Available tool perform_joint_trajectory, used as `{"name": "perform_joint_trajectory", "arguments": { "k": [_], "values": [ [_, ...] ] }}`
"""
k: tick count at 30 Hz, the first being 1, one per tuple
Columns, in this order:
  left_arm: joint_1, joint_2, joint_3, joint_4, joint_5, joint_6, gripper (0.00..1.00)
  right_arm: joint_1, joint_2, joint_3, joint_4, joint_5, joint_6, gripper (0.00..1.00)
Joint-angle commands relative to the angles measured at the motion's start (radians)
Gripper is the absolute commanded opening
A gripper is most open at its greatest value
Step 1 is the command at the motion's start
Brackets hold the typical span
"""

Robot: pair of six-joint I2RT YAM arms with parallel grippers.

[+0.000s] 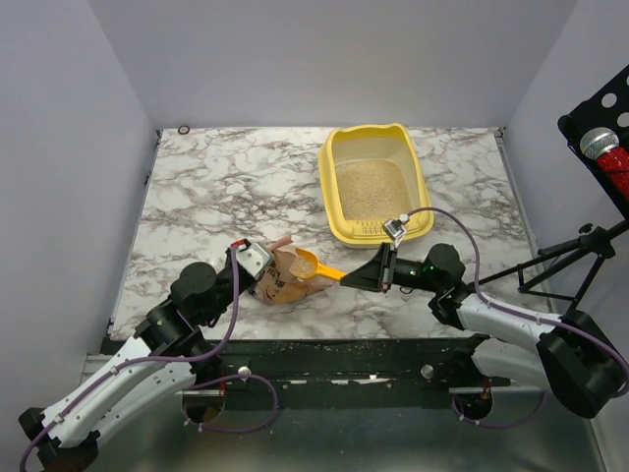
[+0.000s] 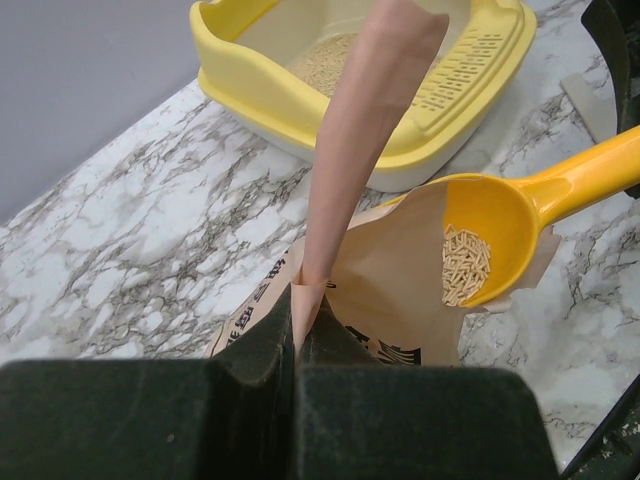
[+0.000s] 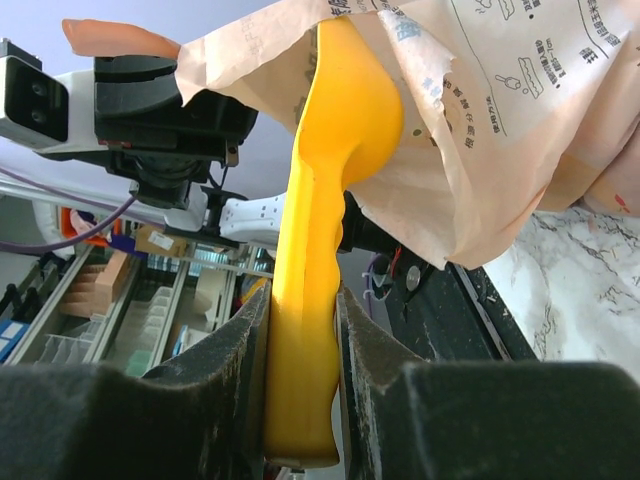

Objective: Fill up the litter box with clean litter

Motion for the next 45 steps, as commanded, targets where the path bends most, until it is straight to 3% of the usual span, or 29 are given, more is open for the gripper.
{"name": "perform_joint_trajectory", "arguments": {
  "k": [1,18,32,36,45],
  "values": [
    [-0.003,-0.014,0.001,0.088,0.050,-0.012,0.00,-0.011,-0.063,-0.003,-0.104,0.028,-0.016,0.00],
    [-0.004,-0.034,-0.004,0.095,0.032,-0.009,0.00,-0.035,-0.330,-0.145,-0.234,0.103,0.068,0.00],
    [-0.003,-0.043,0.002,0.093,-0.011,-0.018,0.00,-0.035,-0.669,-0.078,-0.599,0.311,0.105,0.00],
    [-0.004,-0.047,0.004,0.091,-0.004,-0.023,0.00,-0.035,-0.655,-0.058,-0.599,0.376,0.139,0.00],
    [-0.004,-0.059,0.007,0.091,0.009,-0.027,0.00,-0.035,-0.569,-0.040,-0.421,0.563,0.219,0.00]
  ]
}}
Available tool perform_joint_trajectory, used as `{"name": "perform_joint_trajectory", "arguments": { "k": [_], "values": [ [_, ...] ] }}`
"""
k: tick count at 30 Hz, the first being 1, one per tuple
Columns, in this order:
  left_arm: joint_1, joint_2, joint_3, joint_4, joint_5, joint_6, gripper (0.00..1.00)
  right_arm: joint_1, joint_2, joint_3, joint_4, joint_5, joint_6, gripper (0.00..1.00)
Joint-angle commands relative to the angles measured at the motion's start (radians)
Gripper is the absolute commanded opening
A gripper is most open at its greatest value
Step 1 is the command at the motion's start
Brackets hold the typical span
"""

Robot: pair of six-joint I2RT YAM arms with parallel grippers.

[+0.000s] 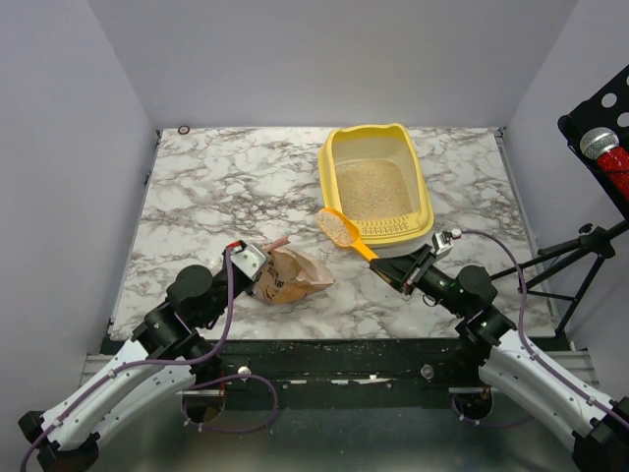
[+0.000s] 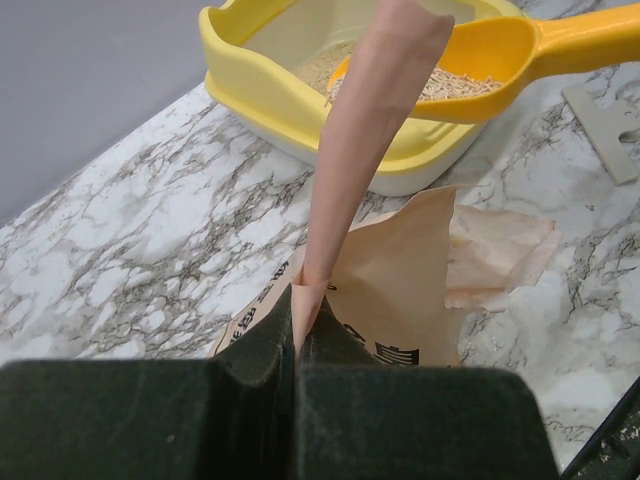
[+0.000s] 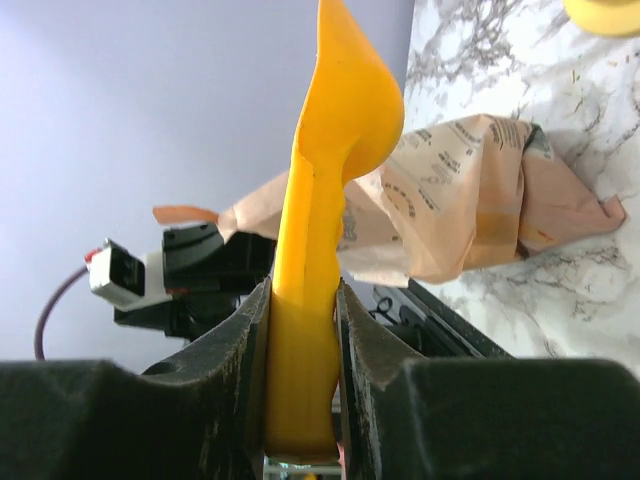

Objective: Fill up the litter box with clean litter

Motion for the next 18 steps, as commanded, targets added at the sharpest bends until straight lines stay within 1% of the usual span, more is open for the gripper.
{"name": "perform_joint_trajectory", "arguments": {
  "k": [1,4,7,10,14,18],
  "values": [
    [-0.004,-0.022,0.015,0.093,0.019,-0.021,0.00,-0.004,0.042,0.039,0.142,0.151,0.061,0.00],
    [-0.004,-0.021,0.015,0.093,0.022,-0.019,0.00,-0.004,0.082,0.043,0.177,0.222,0.073,0.00],
    [-0.004,-0.021,0.015,0.095,0.022,-0.021,0.00,-0.005,0.098,0.042,0.205,0.340,0.054,0.00],
    [-0.004,-0.021,0.013,0.095,0.020,-0.021,0.00,-0.017,0.110,0.043,0.217,0.438,-0.023,0.00],
    [-0.004,-0.019,0.013,0.093,0.020,-0.021,0.00,-0.063,0.154,0.053,0.210,0.469,-0.068,0.00],
    [-0.004,-0.015,0.013,0.095,0.019,-0.021,0.00,-0.092,0.263,0.155,0.092,0.460,-0.147,0.00]
  ]
}}
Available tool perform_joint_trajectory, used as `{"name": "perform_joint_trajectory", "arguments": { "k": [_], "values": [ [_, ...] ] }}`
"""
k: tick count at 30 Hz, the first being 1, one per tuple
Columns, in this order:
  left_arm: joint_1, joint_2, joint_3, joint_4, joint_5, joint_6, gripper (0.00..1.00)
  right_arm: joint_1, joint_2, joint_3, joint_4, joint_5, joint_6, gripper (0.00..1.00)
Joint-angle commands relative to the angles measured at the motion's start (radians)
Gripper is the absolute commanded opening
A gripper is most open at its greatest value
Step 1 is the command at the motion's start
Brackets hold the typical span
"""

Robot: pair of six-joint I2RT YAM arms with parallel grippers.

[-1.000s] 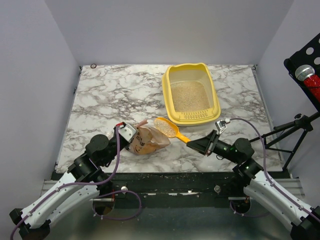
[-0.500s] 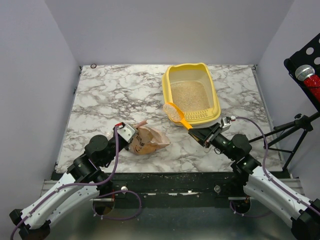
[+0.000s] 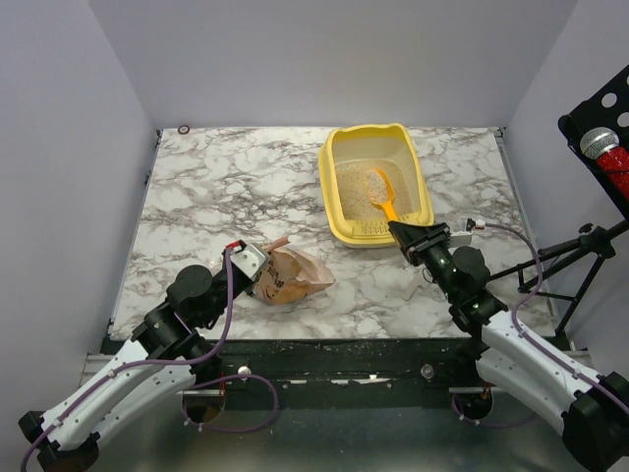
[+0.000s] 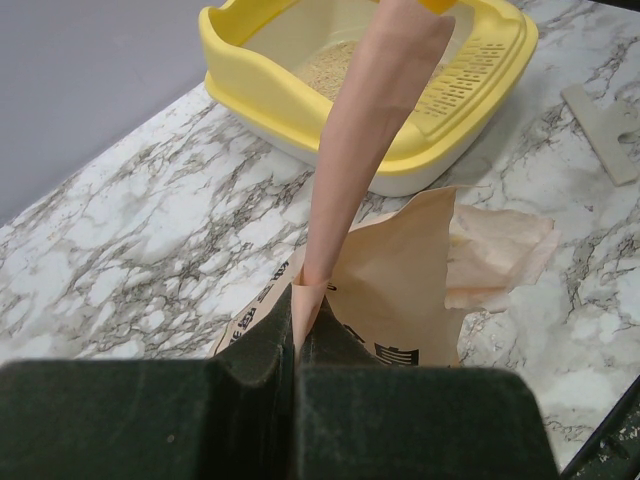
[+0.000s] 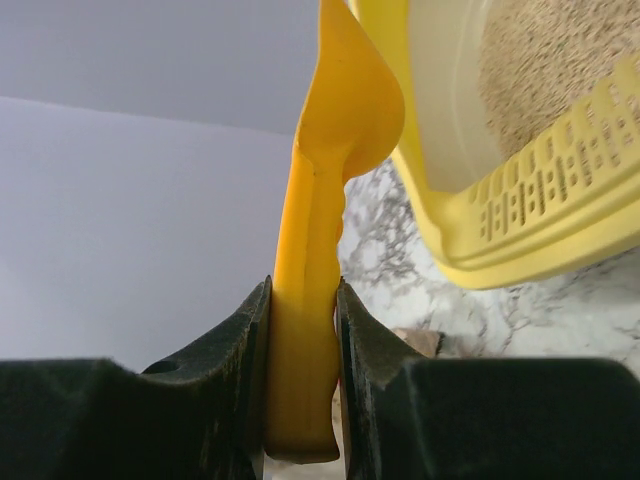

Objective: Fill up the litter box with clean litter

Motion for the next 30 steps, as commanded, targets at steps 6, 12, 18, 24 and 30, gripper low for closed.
{"name": "perform_joint_trajectory", "arguments": {
  "k": [6,12,18,24,30],
  "values": [
    [-0.006,-0.015,0.021,0.087,0.008,-0.021,0.00,-0.037,0.263,0.369,-0.326,0.060,-0.372,0.00],
    [-0.006,-0.006,0.032,0.077,-0.010,-0.029,0.00,-0.043,0.415,0.604,-0.629,0.065,-0.637,0.00],
    [-0.006,-0.001,0.039,0.069,-0.024,-0.035,0.00,-0.043,0.558,0.820,-0.804,0.129,-0.883,0.00],
    [-0.004,-0.007,0.041,0.063,-0.027,-0.035,0.00,-0.043,0.720,1.083,-1.000,0.102,-1.148,0.00],
    [-0.006,-0.010,0.042,0.058,-0.033,-0.035,0.00,-0.017,0.788,1.259,-1.193,0.117,-1.306,0.00]
  ]
}}
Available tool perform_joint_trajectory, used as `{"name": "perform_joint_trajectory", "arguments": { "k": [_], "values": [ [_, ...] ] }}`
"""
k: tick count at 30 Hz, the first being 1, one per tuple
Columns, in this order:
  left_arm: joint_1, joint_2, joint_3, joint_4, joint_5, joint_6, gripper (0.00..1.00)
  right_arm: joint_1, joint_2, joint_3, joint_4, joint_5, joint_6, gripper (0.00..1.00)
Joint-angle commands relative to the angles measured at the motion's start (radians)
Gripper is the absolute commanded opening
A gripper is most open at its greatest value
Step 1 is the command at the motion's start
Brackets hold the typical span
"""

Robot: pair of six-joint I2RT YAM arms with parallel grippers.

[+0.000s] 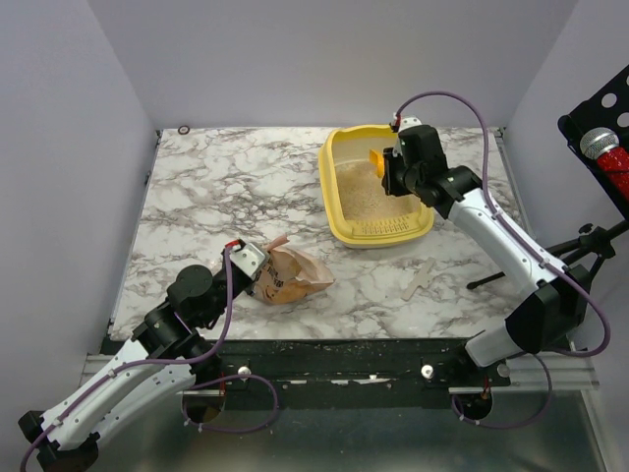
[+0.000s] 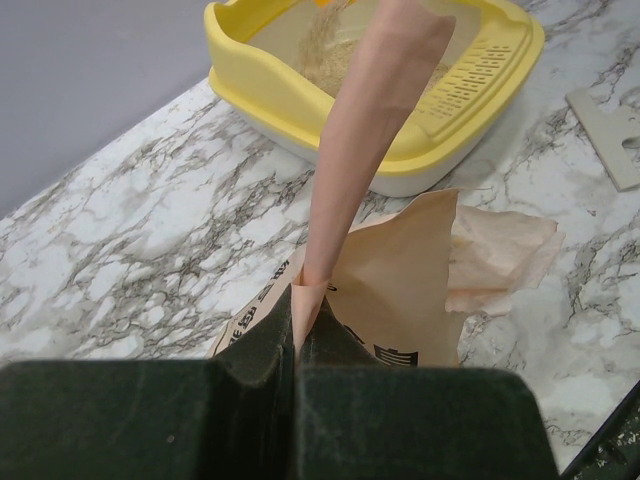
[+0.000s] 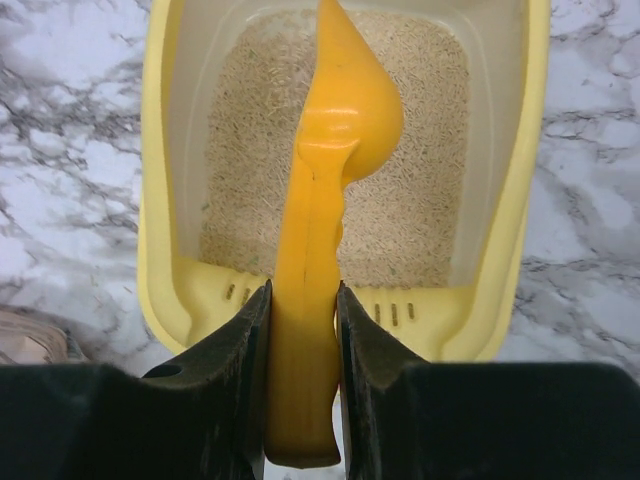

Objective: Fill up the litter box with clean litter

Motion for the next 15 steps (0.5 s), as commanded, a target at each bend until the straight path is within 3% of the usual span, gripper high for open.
{"name": "perform_joint_trajectory", "arguments": {
  "k": [1,8,15],
  "values": [
    [-0.004,-0.013,0.043,0.057,-0.017,-0.022,0.00,0.030,0.015,0.113,-0.210,0.050,-0.187,0.00],
    [-0.003,-0.007,0.044,0.056,-0.012,-0.023,0.00,0.141,-0.011,0.196,-0.326,0.219,-0.256,0.00],
    [-0.004,-0.010,0.043,0.056,-0.018,-0.022,0.00,0.212,-0.126,0.195,-0.412,-0.064,-0.169,0.00]
  ]
}}
